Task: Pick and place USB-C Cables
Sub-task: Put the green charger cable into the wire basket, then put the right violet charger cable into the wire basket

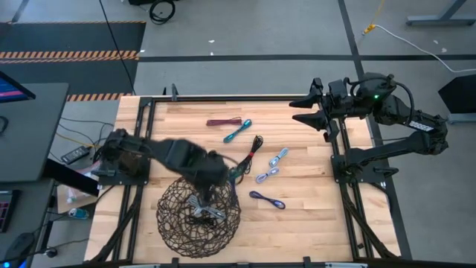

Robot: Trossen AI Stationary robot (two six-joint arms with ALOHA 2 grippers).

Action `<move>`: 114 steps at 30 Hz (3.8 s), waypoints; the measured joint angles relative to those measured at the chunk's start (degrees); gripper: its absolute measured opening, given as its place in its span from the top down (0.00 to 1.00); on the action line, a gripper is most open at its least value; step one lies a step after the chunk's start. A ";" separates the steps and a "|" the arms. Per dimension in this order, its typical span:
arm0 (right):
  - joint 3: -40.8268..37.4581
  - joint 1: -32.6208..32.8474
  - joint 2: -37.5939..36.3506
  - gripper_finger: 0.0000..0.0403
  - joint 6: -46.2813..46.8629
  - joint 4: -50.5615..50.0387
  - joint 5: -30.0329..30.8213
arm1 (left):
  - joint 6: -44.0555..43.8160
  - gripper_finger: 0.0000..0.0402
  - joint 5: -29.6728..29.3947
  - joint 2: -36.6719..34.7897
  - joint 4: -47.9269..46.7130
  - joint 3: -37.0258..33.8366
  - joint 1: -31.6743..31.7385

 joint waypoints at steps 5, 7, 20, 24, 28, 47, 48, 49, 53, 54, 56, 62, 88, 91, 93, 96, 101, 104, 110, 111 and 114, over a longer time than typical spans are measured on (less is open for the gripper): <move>0.00 0.00 0.02 0.49 -2.02 -0.60 0.00 | -13.55 0.99 0.31 0.00 2.74 -3.69 -5.11; 0.00 0.00 0.02 0.49 -2.30 -0.66 0.00 | -17.89 0.99 0.34 0.00 5.35 -5.60 -6.63; 0.00 0.00 0.04 0.49 -2.75 -1.66 0.00 | -28.27 0.99 9.50 0.09 17.40 -20.20 -9.40; 0.00 0.00 0.05 0.49 -2.74 -2.58 0.00 | -28.20 0.99 12.63 0.09 17.33 -24.59 -9.40; 0.00 0.00 0.07 0.49 -2.74 -2.62 0.00 | -26.09 0.99 12.75 0.09 19.04 -27.42 -9.36; 0.00 -0.02 0.07 0.49 -2.74 -2.62 1.48 | -5.55 0.98 12.21 0.11 26.20 -27.63 -10.58; 0.00 -0.02 0.07 0.49 -2.74 -2.62 1.49 | -5.75 0.98 12.23 0.11 26.26 -27.63 -10.33; 0.00 -0.02 0.07 0.49 -2.74 -2.62 1.49 | -6.23 0.98 12.32 0.13 26.23 -27.63 -10.16; 0.00 -0.02 0.07 0.49 -2.74 -2.62 1.49 | -6.73 0.98 12.08 0.20 26.36 -27.63 -9.49; 0.00 -0.02 0.07 0.49 -2.74 -2.62 1.49 | -6.73 0.97 12.11 0.20 26.36 -27.63 -9.44; 0.00 -0.02 0.07 0.49 -2.74 -2.62 1.49 | -6.75 0.97 12.12 0.20 26.36 -27.63 -9.47; 0.00 -0.02 0.07 0.49 -2.74 -2.62 1.49 | -7.08 0.91 12.12 0.22 26.36 -27.63 -9.47; 0.00 -0.02 0.07 0.49 -3.25 -2.71 1.49 | -5.27 0.89 7.64 0.22 25.42 -27.58 -7.36; -0.02 -0.02 0.07 0.49 -3.37 -2.71 1.49 | -2.26 0.89 1.32 0.22 24.30 -27.58 -4.74; 0.00 -0.02 0.07 0.49 -3.86 -2.73 1.49 | -1.82 0.89 -2.40 0.22 23.87 -27.58 -2.55; 0.00 -0.02 0.01 0.49 -5.13 -3.85 1.49 | -2.26 0.89 -5.62 0.22 23.98 -27.58 1.09; -0.02 -0.02 0.00 0.49 -5.95 -9.37 3.82 | -3.78 0.89 -7.61 0.22 25.32 -27.58 6.68; -0.02 -0.01 -0.04 0.49 -4.96 -15.98 8.13 | -3.71 0.89 -9.21 0.20 26.11 -27.58 9.45; -0.02 0.51 0.04 0.49 2.37 -31.92 11.41 | -1.11 0.89 -10.20 0.15 26.01 -27.58 13.65; -0.02 0.89 0.07 0.49 3.89 -34.05 11.40 | -0.72 0.89 -10.66 0.13 26.01 -27.58 14.25; -0.02 2.18 0.07 0.50 8.24 -40.05 11.41 | 0.86 0.89 -12.40 0.09 25.98 -27.58 16.15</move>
